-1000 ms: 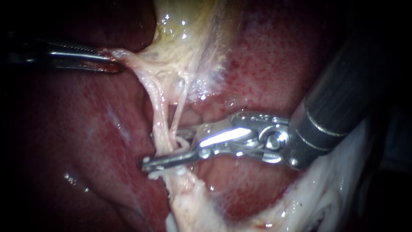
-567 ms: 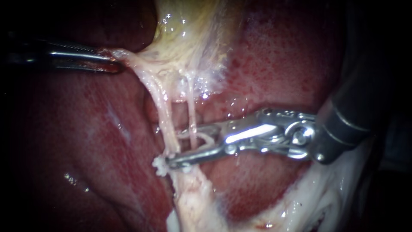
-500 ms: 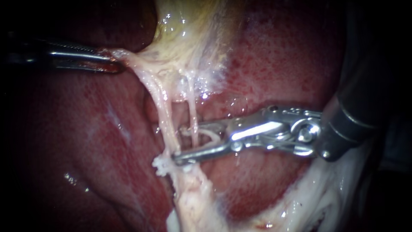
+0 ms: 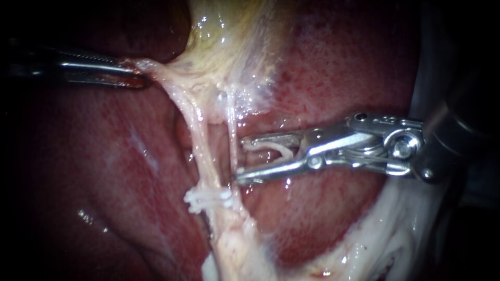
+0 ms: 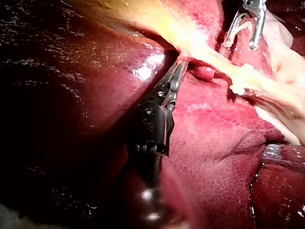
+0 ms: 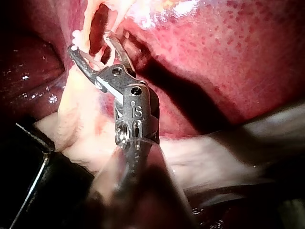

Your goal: Clipping third clip left tube

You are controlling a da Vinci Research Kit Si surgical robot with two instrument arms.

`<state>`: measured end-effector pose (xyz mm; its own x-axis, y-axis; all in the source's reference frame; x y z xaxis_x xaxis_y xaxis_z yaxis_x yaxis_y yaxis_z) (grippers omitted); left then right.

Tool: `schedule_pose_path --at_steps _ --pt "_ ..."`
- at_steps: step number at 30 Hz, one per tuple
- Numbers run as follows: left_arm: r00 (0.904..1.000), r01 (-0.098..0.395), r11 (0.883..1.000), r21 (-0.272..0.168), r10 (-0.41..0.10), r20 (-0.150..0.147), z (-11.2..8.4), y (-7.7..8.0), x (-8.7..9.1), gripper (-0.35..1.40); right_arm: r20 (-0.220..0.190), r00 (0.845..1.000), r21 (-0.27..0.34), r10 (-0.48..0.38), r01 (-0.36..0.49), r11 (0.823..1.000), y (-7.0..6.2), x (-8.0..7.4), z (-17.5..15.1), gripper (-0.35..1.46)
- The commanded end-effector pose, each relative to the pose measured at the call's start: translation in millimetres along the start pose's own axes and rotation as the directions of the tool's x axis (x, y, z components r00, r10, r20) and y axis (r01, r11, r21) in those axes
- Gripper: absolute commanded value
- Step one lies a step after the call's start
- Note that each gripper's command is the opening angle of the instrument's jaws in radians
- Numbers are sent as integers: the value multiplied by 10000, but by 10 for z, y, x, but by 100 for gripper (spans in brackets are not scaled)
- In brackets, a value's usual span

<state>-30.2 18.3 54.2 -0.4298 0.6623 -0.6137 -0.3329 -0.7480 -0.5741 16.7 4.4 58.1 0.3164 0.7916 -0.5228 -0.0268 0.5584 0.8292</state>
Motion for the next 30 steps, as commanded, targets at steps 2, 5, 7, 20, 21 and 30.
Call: schedule_pose_path --at_steps 2,5,7,20,21,30 --pt "10000 1 10000 0 -1 -1 0 0 0 -35 36 10000 69 8 -8 10000 0 0 8 50" --pt "10000 1 10000 1 -1 -1 0 0 0 -35 44 10000 142 -10 10 9999 3 -1 19 50" --pt "10000 1 10000 1 -1 -1 0 0 0 -35 38 10000 180 -31 31 9998 6 -3 25 50" --pt "10000 2 10000 3 -2 -2 0 0 0 -35 133 9998 419 -180 174 9990 30 -23 36 50" --pt "10000 2 10000 3 -2 -2 0 0 0 -35 134 9996 422 -242 236 9988 33 -23 35 50" --pt "10000 2 10000 3 -2 -2 0 0 0 -35 247 9993 617 -273 257 9978 47 -34 37 50"
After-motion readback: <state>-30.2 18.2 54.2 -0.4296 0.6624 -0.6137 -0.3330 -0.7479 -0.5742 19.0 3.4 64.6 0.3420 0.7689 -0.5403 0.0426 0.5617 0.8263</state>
